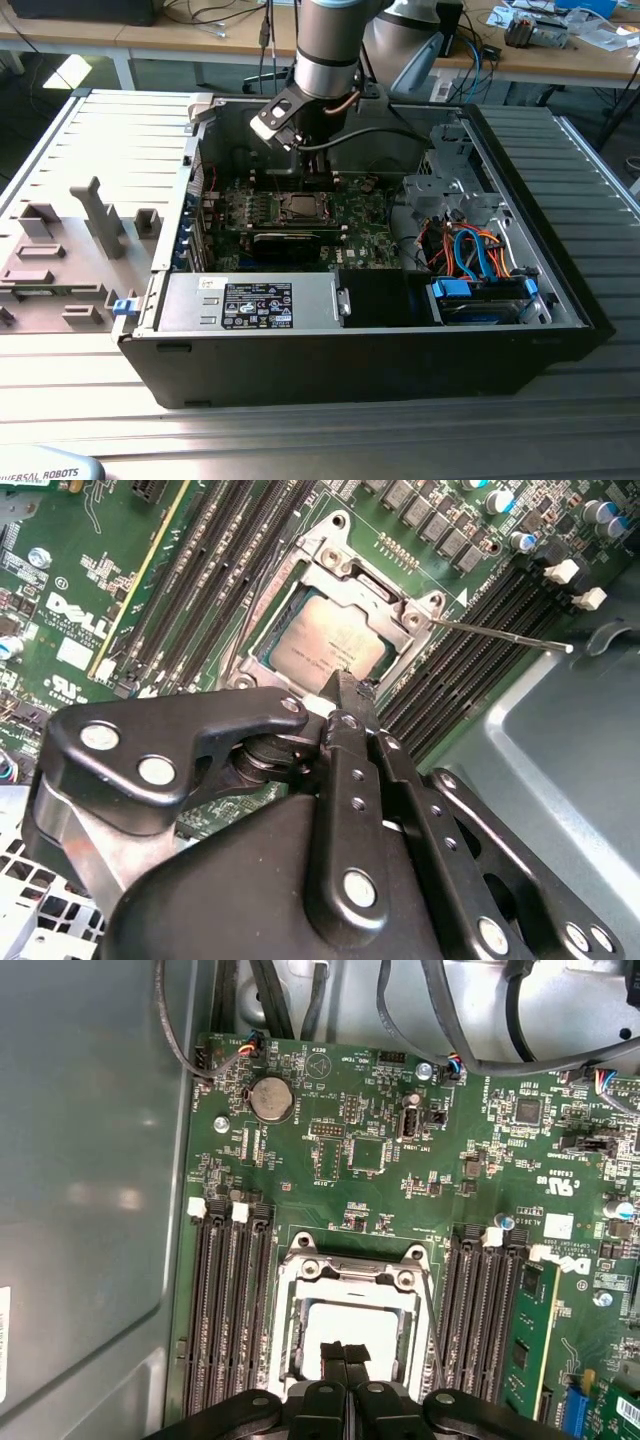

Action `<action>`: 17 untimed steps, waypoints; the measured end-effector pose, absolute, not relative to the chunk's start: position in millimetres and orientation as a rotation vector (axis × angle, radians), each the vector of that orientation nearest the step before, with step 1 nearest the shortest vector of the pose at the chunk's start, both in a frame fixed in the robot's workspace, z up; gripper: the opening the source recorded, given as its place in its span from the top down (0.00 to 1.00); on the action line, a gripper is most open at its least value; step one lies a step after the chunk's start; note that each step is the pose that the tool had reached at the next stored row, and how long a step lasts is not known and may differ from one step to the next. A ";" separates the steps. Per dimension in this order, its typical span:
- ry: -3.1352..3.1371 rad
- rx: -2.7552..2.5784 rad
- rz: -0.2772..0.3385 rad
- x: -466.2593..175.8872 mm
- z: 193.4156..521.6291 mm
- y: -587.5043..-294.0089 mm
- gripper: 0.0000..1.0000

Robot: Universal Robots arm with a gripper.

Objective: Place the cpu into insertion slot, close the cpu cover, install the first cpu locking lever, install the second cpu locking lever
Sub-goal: 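Close the cpu cover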

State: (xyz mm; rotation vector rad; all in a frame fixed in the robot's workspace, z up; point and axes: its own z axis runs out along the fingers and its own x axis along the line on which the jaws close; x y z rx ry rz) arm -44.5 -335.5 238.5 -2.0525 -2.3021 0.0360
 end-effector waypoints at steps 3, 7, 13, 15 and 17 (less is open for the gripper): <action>-2.302 -2.052 0.036 -44.5 240.5 -335.5 0.89; -2.302 -2.052 0.036 -44.5 242.5 -335.5 0.89; -2.302 -2.052 0.036 -44.5 245.9 -335.5 0.89; -2.302 -2.052 0.036 -44.5 246.9 -335.5 0.89; -2.302 -2.052 0.036 -44.5 248.6 -335.5 0.89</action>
